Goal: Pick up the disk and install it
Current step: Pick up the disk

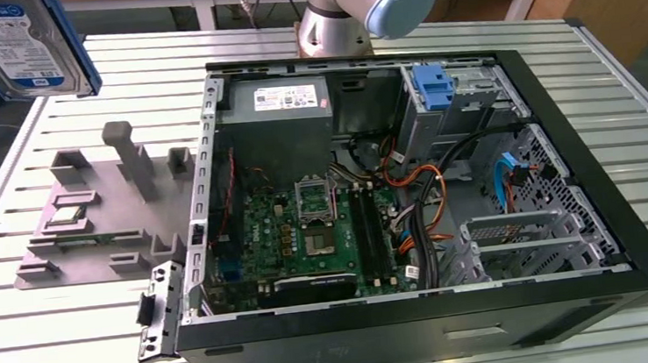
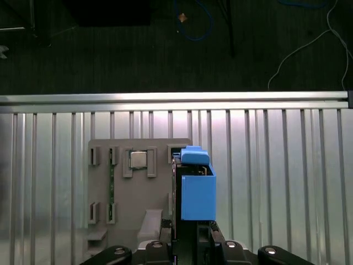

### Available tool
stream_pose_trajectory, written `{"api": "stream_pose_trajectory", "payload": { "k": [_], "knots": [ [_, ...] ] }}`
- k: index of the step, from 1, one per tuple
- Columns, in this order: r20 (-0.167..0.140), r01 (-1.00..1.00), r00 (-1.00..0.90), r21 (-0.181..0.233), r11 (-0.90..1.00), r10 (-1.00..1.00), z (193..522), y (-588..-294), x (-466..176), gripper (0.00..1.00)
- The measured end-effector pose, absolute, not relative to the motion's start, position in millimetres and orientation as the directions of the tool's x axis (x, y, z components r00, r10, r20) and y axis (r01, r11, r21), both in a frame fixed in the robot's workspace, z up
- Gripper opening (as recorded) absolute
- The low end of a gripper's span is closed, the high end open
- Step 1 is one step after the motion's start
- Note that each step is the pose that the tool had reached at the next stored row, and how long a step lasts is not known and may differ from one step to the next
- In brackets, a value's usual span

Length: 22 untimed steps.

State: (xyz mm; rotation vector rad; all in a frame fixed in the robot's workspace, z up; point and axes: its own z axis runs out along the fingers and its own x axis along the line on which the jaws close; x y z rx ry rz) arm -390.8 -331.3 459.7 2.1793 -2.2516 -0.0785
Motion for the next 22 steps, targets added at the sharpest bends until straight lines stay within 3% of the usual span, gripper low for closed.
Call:
{"api": "stream_pose_trajectory", "payload": {
  "k": [22],
  "knots": [
    [-0.03,-0.999,-0.033,0.041,0.032,-0.999,468.1,-331.3,-390.8,0.35]
  ]
}}
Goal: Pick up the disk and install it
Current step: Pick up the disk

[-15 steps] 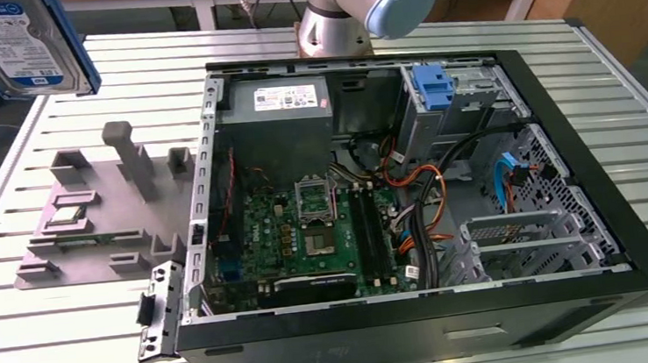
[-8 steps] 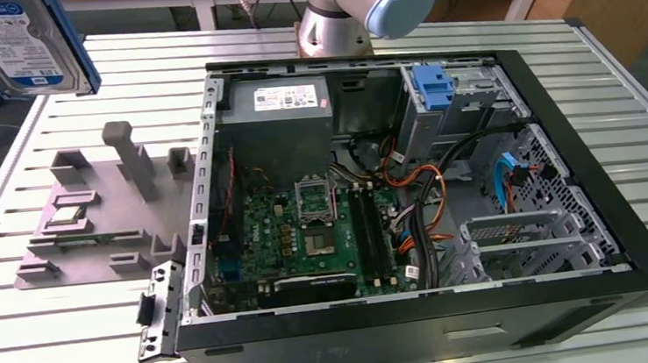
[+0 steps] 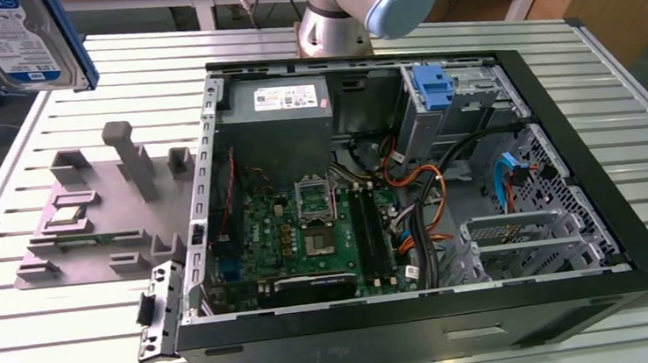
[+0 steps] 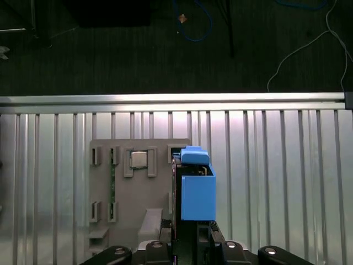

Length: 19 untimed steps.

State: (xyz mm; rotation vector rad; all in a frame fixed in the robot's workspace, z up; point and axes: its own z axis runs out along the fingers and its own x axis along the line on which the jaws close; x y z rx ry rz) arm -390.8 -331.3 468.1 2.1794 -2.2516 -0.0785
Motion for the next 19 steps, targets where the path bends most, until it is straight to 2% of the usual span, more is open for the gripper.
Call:
{"api": "stream_pose_trajectory", "payload": {
  "k": [19],
  "knots": [
    [-0.03,-0.999,-0.033,0.041,0.032,-0.999,483,-331,-391,0.35]
  ]
}}
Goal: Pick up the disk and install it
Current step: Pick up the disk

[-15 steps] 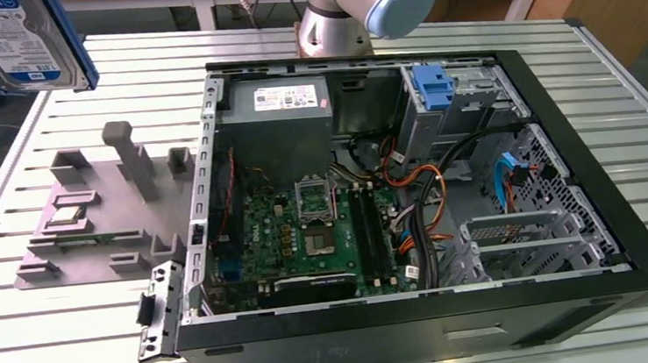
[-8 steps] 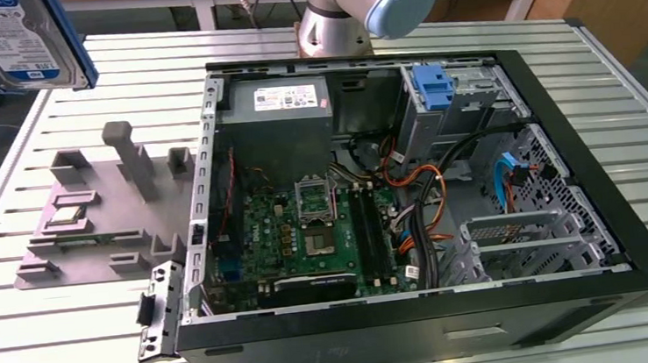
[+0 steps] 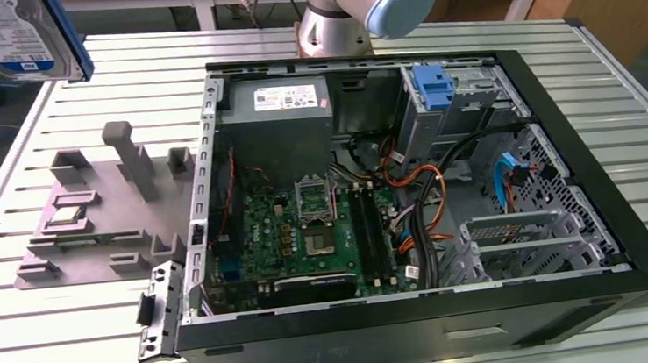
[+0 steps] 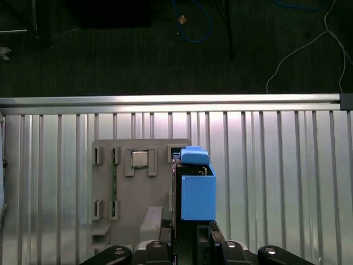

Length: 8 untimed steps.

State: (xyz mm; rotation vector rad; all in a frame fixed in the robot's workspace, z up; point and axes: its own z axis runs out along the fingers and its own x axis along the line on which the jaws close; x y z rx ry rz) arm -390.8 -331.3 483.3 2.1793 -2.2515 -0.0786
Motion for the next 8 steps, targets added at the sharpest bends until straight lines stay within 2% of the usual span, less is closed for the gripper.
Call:
{"api": "stream_pose_trajectory", "payload": {
  "k": [8],
  "knots": [
    [-0.03,-0.999,-0.033,0.041,0.032,-0.999,489.4,-331.3,-390.8,0.35]
  ]
}}
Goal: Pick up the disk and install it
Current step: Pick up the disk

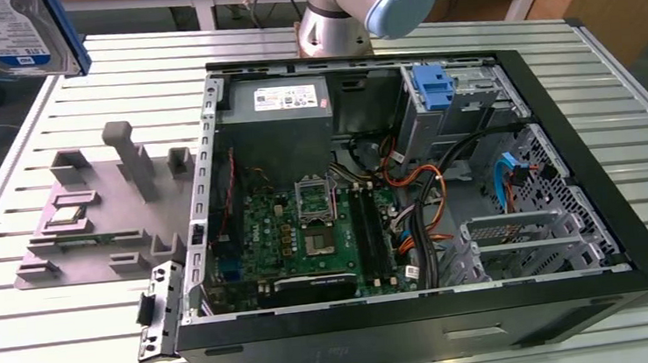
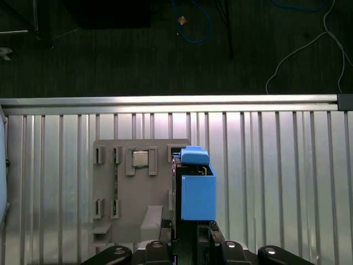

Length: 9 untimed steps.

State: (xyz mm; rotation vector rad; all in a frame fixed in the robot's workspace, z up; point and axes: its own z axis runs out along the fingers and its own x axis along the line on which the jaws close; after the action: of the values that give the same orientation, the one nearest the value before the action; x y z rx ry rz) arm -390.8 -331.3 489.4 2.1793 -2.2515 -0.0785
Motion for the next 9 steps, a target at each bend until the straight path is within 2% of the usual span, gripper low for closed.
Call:
{"api": "stream_pose_trajectory", "payload": {
  "k": [9],
  "knots": [
    [-0.03,-0.999,-0.033,0.041,0.032,-0.999,496.6,-331.3,-390.8,0.35]
  ]
}}
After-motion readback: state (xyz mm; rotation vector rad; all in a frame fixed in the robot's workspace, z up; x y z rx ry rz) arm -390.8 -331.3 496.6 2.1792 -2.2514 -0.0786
